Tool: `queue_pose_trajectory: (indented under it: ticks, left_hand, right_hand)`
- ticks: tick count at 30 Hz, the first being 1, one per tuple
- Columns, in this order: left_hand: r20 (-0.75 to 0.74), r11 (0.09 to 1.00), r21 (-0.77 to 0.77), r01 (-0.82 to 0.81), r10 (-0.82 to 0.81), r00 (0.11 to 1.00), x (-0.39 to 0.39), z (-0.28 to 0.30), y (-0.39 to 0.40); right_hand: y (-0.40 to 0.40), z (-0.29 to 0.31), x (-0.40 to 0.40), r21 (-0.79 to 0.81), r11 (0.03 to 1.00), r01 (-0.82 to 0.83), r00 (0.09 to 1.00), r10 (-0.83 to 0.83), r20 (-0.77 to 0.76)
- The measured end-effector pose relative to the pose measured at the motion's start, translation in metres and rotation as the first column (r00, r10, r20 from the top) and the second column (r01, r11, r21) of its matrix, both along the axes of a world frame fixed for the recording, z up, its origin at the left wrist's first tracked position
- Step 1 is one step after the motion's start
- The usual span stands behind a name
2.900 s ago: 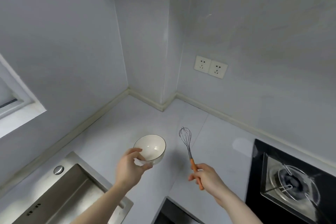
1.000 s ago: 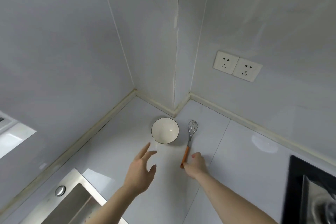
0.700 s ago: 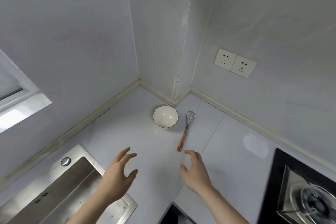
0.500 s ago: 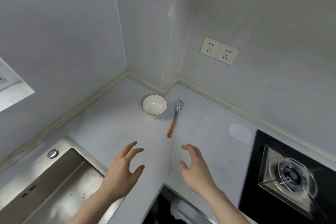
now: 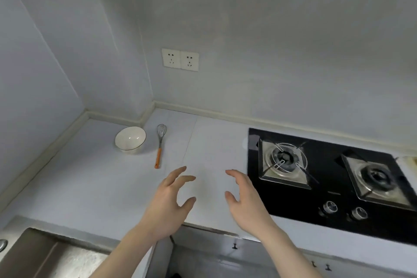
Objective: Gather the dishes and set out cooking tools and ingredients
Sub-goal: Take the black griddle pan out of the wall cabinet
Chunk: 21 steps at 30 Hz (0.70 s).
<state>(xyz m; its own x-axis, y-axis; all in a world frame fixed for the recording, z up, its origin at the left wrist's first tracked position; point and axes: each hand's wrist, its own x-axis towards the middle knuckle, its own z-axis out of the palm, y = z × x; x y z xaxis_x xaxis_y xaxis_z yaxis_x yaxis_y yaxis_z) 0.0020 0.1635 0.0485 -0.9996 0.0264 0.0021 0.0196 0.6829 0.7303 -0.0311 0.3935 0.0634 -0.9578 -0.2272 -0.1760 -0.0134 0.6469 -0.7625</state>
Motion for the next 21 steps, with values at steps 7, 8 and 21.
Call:
queue_pose_trajectory:
  ticks: [7, 8, 21]
  left_hand:
    - [-0.095, 0.976, -0.041, 0.213, -0.216, 0.972, 0.015, 0.022, 0.140]
    - [-0.109, 0.968, -0.039, 0.248, -0.251, 0.962, 0.026, 0.027, 0.177]
    - [-0.267, 0.801, -0.088, 0.593, -0.592, 0.760, 0.115, 0.096, 0.469]
  right_hand:
    - [0.151, 0.019, 0.078, -0.046, 0.970, 0.238, 0.971, -0.239, -0.028]
    - [0.187, 0.022, 0.101, -0.036, 0.961, 0.274, 0.960, -0.276, -0.048]
    - [0.457, 0.090, 0.263, -0.006, 0.844, 0.536, 0.817, -0.521, -0.248]
